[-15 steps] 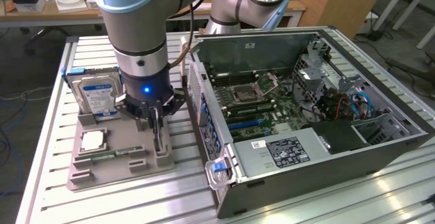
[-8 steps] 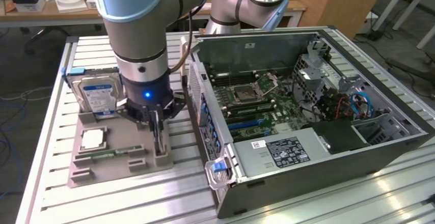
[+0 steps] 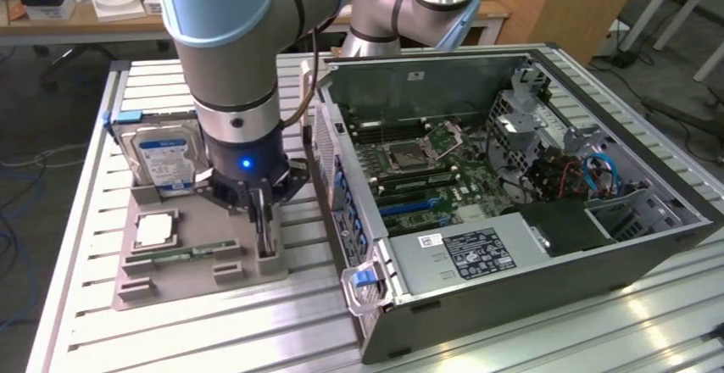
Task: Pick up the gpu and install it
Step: 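Pick up the gpu and move the gpu toward the slot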
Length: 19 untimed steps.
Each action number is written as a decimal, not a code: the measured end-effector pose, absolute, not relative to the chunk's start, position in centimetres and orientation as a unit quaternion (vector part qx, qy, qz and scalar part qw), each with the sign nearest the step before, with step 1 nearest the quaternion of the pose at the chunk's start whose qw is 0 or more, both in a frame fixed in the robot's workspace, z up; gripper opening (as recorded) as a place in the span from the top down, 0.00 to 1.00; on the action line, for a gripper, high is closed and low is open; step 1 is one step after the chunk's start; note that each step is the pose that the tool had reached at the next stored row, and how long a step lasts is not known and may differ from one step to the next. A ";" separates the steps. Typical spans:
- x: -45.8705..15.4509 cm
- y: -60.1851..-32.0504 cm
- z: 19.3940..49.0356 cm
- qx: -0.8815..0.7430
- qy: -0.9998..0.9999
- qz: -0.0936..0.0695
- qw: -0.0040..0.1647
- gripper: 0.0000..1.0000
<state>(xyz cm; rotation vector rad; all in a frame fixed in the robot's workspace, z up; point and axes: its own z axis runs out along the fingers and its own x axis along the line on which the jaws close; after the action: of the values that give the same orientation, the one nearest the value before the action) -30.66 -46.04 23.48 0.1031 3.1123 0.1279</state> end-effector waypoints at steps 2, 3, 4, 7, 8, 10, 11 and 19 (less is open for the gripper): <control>-30.7 -46.0 23.3 0.033 0.999 0.041 0.013 0.74; -30.6 -46.0 23.2 0.033 0.999 0.042 0.013 0.74; -30.6 -46.0 23.2 0.033 0.998 0.042 0.013 0.74; -30.6 -46.0 23.2 0.033 0.998 0.042 0.013 0.74; -30.6 -46.0 23.2 0.033 0.998 0.042 0.013 0.74; -30.6 -46.0 23.2 0.033 0.998 0.042 0.013 0.74; -30.6 -46.0 23.2 0.033 0.998 0.042 0.013 0.74; -30.6 -46.0 23.2 0.033 0.998 0.042 0.013 0.60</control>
<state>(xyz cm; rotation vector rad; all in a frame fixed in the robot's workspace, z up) -30.64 -46.03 23.22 0.1029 3.1106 0.1299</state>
